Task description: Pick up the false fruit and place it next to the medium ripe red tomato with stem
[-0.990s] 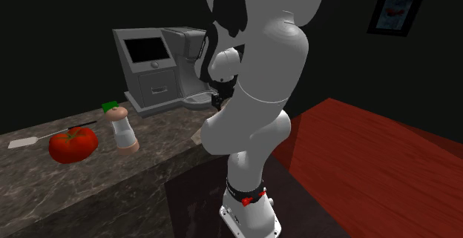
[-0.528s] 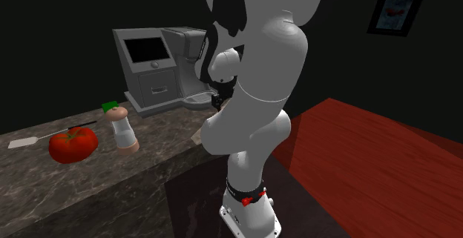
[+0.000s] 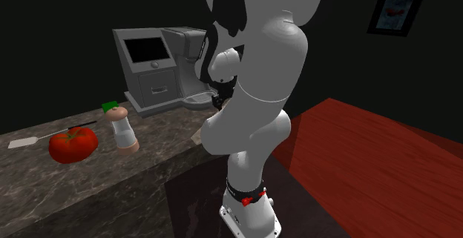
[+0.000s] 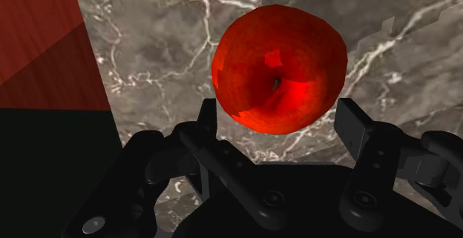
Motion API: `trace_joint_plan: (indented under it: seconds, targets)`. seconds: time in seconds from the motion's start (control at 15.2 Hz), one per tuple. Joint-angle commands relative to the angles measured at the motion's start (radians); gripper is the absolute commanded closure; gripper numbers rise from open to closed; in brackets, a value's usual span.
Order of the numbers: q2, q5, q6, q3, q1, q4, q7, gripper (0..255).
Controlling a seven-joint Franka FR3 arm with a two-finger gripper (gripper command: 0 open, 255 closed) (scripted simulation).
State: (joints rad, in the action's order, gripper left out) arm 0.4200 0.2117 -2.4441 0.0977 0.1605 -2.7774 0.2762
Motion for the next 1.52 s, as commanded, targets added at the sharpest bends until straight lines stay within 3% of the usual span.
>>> trace_joint_plan:
  seconds: [0.0, 1.45]
  targets:
    - [0.000, 0.000, 0.000, 0.000, 0.000, 0.000, 0.000, 255]
    - [0.170, -0.041, 0.344, -0.011, -0.017, 0.175, 0.042, 255]
